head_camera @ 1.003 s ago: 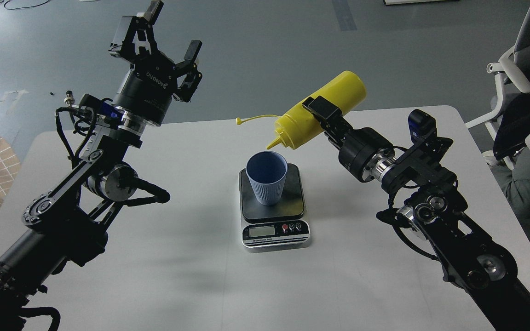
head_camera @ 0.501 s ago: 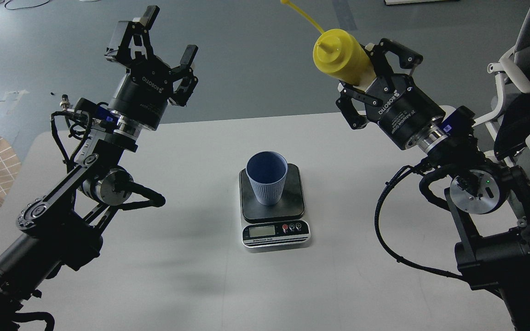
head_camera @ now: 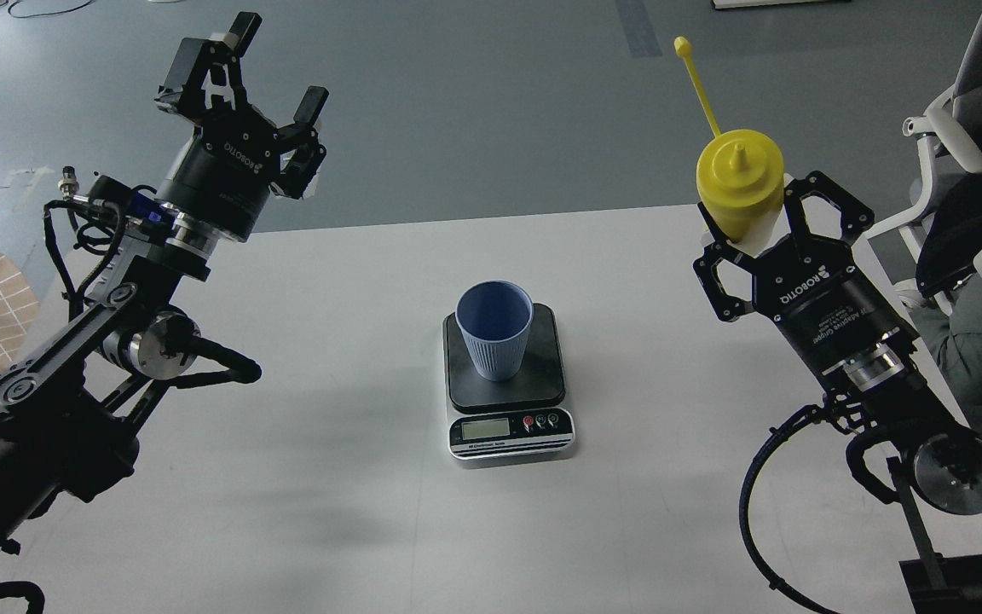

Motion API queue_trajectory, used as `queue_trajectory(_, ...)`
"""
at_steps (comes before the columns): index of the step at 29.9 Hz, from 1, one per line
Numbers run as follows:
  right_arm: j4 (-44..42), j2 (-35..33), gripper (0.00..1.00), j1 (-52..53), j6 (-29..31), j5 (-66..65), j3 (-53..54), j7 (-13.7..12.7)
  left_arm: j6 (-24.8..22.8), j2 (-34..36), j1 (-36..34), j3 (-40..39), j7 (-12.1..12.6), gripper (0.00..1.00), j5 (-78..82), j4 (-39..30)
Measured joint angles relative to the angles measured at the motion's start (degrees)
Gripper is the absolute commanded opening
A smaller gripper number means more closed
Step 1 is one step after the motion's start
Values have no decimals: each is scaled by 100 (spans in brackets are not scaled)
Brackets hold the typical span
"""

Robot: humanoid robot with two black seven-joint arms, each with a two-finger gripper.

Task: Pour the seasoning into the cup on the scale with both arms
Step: 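Turn the yellow bottle upright and carry it back beside the table edge, then lower the yellow bottle onto the table and open the right gripper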

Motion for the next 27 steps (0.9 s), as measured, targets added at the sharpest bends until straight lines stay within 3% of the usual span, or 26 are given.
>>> queue_trajectory(6, 15, 0, 0, -228, 77, 598, 270, -393, -39, 279, 16, -1, 0, 98, 0, -224)
queue_trajectory(15, -462, 0, 0, -364, 78, 1104, 1056, -419, -44, 812, 103, -1, 0, 99, -5, -604)
queue_trajectory(27, -1322, 0, 0, -616, 78, 1201, 1013, -409, -39, 950, 544, -93, 0, 98, 3, -789)
